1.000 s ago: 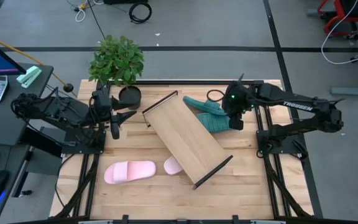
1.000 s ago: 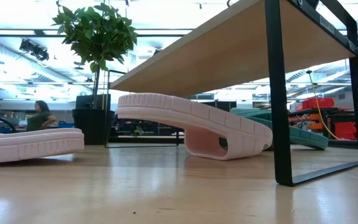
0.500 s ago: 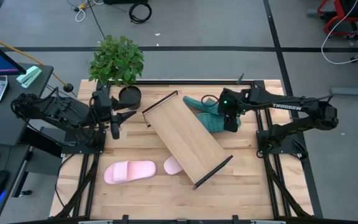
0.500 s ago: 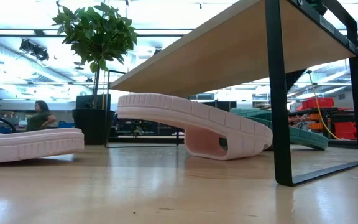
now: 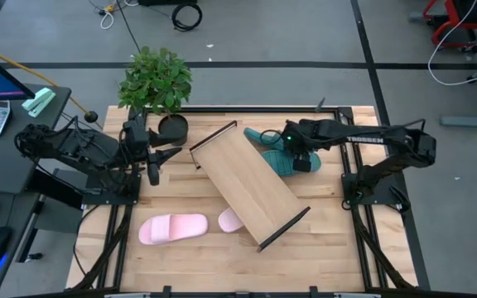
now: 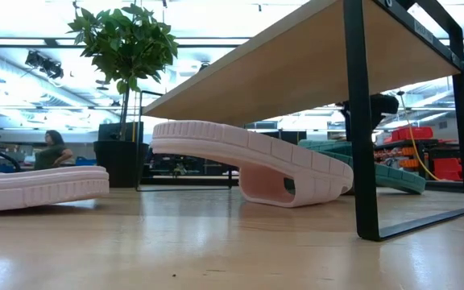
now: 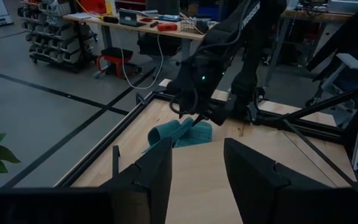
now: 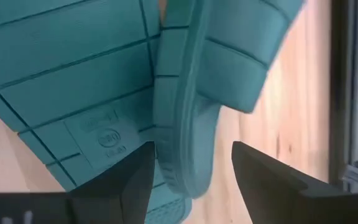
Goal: Pick and place slides into the shelf
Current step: Put the top green slide on the shelf
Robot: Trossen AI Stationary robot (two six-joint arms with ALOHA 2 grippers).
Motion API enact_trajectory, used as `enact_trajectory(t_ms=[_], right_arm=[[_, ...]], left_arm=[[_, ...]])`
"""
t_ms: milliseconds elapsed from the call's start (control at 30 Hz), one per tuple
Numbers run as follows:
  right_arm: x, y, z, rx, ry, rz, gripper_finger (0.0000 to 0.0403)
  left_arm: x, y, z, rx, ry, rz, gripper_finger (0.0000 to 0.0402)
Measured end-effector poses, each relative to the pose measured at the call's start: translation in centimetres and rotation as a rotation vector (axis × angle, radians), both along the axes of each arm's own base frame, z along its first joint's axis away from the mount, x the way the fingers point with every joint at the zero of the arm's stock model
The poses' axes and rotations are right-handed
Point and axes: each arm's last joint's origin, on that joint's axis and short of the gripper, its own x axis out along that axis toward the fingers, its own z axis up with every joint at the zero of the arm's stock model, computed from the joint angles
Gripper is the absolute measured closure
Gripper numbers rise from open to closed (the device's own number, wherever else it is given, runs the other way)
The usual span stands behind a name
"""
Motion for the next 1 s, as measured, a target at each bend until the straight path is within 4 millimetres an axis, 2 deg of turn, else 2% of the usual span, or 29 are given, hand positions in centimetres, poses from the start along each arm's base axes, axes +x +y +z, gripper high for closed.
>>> enact_trajectory(t_ms=[233,333,433,567,600,767,1000], right_arm=[[0.4,-1.0,-1.1,0.009,0.02,-0.03,0.0185],[0.6,-1.3,-1.5,0.007,0.022,-0.038,0.0203],[0.6,-1.4,-1.6,0.001,0.031,-0.039,0.0249],[0.5,-1.3,-1.3,-0.009,0.027,-0.04,0.0343],[0.4,-1.3,-1.1,-0.018,0.023,-0.041,0.0357],[-0.3,-1.3,0.4,-0.119,0.026,-0.045,0.0357],[-2.5,-0.6,5.0,-0.205,-0.033,-0.037,0.0357]], left_arm=[[0.0,0.0,0.0,0.001,0.004,0.0,0.0259],[0.0,0.0,-0.1,0.003,0.008,-0.001,0.0262],[0.0,0.0,-0.1,0.003,0.009,-0.001,0.026],[0.0,0.0,-0.2,0.006,0.017,-0.001,0.0255],[-0.1,0.0,-0.2,0.006,0.018,0.0,0.0254],[-0.1,0.0,-0.2,0.007,0.022,0.0,0.0255],[-0.1,0.0,-0.3,0.012,0.034,0.0,0.0266]])
